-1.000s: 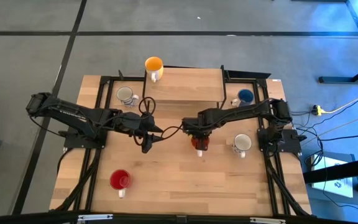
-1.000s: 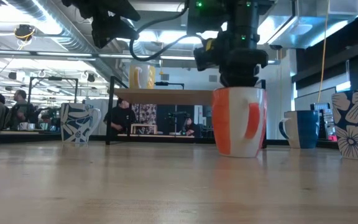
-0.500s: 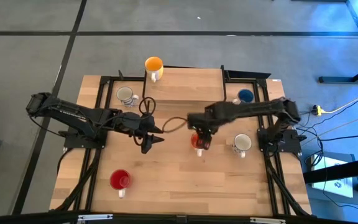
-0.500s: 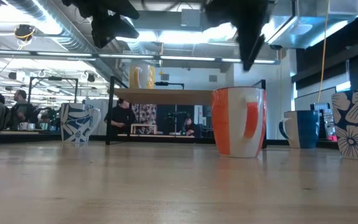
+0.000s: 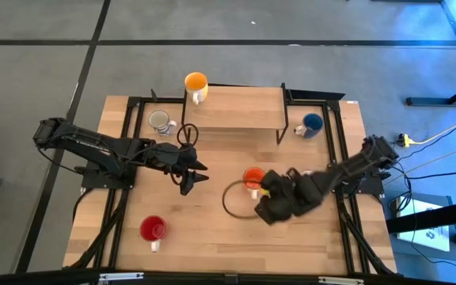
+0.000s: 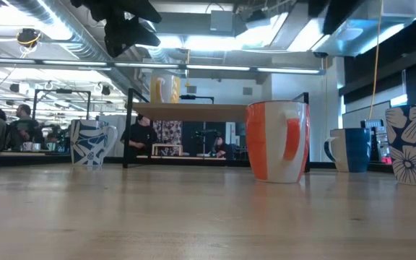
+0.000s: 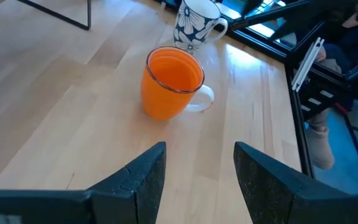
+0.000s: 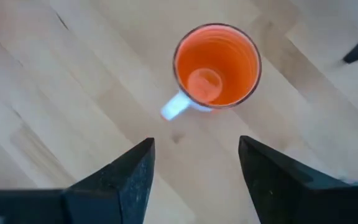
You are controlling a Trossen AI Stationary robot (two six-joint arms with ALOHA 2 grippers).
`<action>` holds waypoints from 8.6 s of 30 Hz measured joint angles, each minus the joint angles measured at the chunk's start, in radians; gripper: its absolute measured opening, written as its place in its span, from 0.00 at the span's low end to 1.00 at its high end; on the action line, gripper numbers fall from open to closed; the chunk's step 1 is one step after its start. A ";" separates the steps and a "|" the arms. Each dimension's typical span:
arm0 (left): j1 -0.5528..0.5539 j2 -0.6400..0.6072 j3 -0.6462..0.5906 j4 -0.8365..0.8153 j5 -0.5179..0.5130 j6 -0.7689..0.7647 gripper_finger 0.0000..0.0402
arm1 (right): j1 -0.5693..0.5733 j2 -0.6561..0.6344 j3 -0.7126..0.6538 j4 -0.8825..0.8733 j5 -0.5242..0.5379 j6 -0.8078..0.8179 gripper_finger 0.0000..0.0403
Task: Place coffee mugs
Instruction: Put the orange mug on the shelf, then put the blue mug on the shelf
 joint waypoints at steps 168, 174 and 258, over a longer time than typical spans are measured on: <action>0.035 -0.434 0.000 -0.361 -0.114 0.107 0.46 | -0.738 0.300 0.038 1.057 0.308 -0.620 0.08; 0.036 -0.433 0.000 -0.361 -0.114 0.107 0.46 | -0.738 0.305 0.038 1.066 0.312 -0.614 0.08; 0.036 -0.433 0.000 -0.412 -0.114 -0.007 0.46 | -0.985 -0.657 -0.669 0.298 0.066 -0.383 0.50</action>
